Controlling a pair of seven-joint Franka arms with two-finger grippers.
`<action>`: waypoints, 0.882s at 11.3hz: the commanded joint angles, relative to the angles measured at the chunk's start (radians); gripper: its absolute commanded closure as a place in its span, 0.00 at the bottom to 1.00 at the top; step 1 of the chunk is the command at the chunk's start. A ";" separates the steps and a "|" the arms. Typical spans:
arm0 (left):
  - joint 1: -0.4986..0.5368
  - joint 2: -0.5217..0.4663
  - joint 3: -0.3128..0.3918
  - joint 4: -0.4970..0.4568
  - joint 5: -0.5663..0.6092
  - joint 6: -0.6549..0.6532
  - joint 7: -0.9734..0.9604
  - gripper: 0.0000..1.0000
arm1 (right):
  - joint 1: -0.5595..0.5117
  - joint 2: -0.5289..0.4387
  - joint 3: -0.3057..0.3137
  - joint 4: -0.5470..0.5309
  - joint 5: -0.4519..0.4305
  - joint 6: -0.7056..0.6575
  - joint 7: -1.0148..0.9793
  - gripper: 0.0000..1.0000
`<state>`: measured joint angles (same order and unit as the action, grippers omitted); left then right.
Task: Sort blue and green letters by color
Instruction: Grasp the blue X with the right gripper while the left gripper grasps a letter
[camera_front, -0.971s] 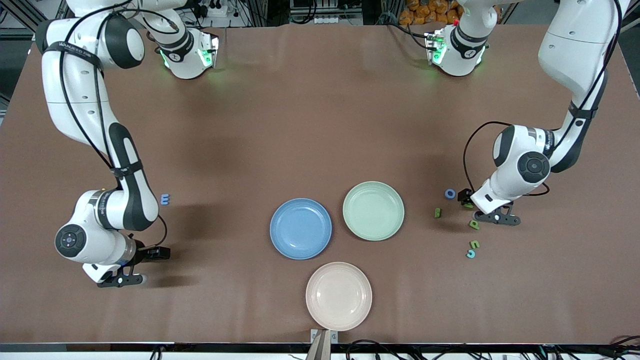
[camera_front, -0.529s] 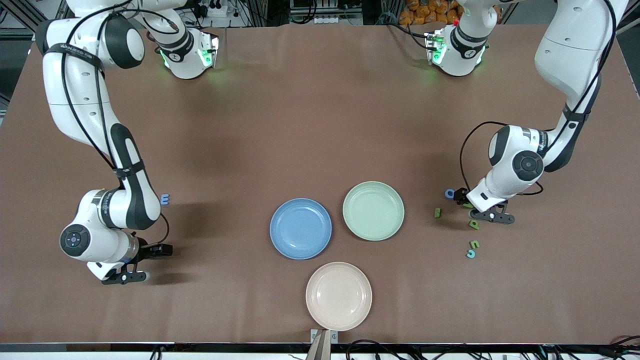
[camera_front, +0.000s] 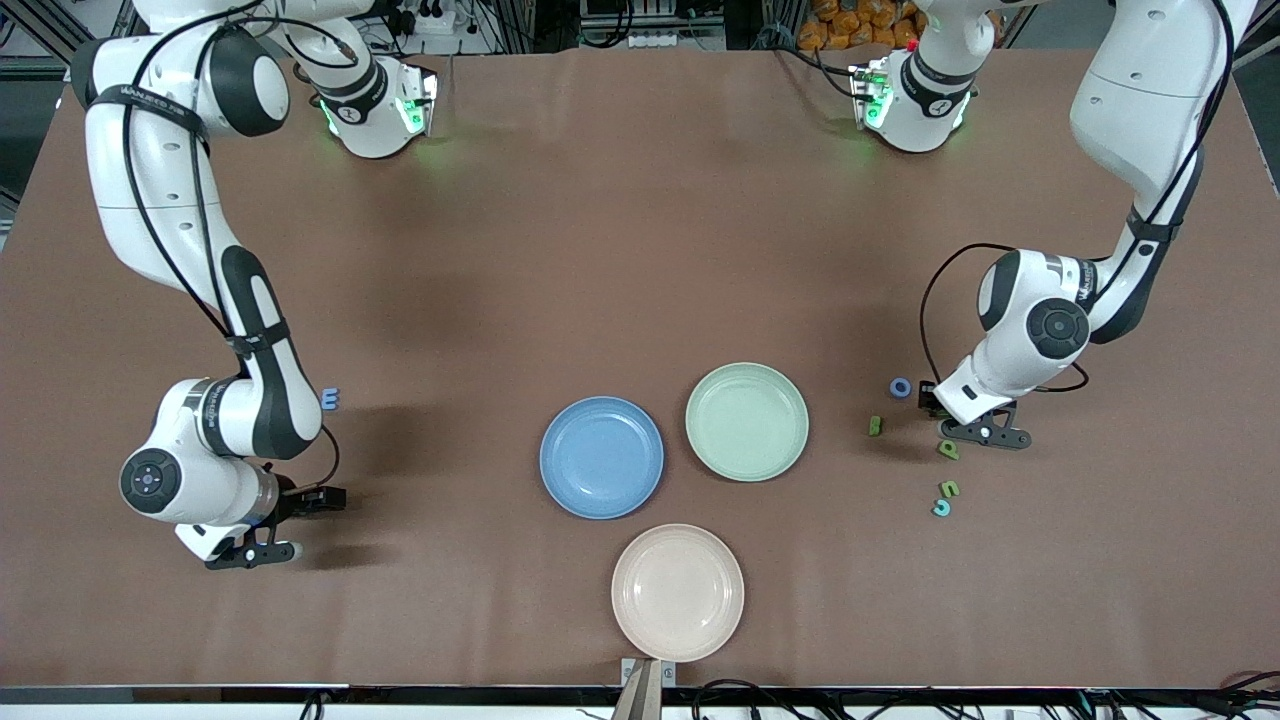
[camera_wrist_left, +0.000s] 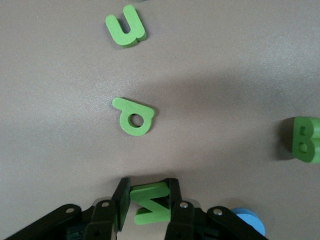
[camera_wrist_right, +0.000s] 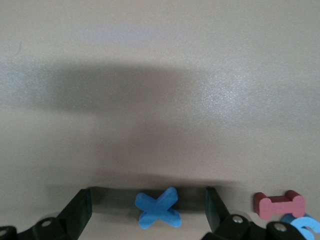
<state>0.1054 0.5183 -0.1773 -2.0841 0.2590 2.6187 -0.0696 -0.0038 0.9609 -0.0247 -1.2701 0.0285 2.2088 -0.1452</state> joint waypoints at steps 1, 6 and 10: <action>0.002 0.006 0.001 -0.004 0.023 0.017 0.016 1.00 | -0.002 -0.033 0.003 -0.032 0.018 -0.007 -0.020 0.00; -0.053 -0.044 -0.007 0.132 -0.064 -0.184 -0.001 1.00 | -0.021 -0.034 0.003 -0.035 0.019 -0.006 -0.085 1.00; -0.197 -0.031 -0.005 0.261 -0.162 -0.287 -0.190 1.00 | -0.018 -0.042 0.006 -0.031 0.021 -0.007 -0.083 1.00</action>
<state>-0.0042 0.4787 -0.1900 -1.8869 0.1282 2.3864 -0.1270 -0.0179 0.9458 -0.0310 -1.2701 0.0285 2.2040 -0.2095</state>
